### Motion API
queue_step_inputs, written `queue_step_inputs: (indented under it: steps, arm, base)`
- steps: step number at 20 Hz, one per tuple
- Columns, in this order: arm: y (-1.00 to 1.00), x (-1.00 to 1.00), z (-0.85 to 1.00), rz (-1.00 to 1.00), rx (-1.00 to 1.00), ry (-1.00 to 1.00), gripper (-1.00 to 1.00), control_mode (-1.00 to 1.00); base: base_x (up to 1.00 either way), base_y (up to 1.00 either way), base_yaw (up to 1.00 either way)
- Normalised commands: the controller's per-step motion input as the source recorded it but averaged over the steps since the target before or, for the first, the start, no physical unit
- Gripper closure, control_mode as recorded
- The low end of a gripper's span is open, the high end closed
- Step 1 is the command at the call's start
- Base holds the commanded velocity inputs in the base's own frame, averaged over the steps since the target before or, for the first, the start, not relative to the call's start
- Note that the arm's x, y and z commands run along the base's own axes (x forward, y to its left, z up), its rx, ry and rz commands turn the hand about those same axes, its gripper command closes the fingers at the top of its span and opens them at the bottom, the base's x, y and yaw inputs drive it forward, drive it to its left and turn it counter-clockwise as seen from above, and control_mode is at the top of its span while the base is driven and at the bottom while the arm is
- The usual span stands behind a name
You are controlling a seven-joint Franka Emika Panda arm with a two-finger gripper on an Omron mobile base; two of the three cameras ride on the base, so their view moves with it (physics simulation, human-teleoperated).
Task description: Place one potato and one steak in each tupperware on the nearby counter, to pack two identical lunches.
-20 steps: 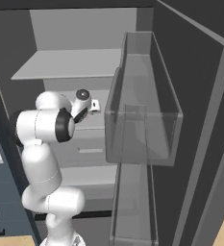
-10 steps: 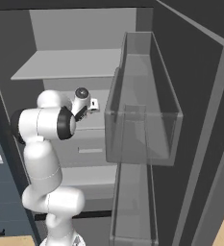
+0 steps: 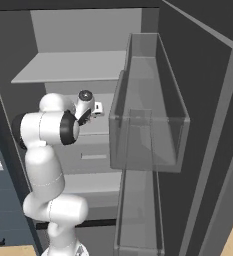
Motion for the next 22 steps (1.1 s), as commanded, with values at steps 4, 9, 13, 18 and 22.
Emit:
queue_step_inputs:
  steps: [4, 9, 13, 18, 22]
  arm:
    - [0.07, -0.02, -0.08, 0.0, 0.0, 0.02, 1.0, -1.0]
    - [0.0, -0.1, 0.0, 0.0, 0.0, 0.03, 1.0, -1.0]
    - [0.0, -0.15, 0.0, 0.0, 0.0, 0.06, 1.0, -1.0]
    - [0.0, -0.66, 0.07, -0.01, 0.0, 0.0, 1.0, -1.0]
    - [-0.03, -1.0, 0.42, 0.0, 0.0, -0.12, 1.0, -1.0]
  base:
    - [0.0, 0.0, 0.0]
    - [0.0, 0.0, 0.0]
    - [0.0, 0.0, 0.0]
    - [0.0, 0.0, 0.0]
    - [0.0, 0.0, 0.0]
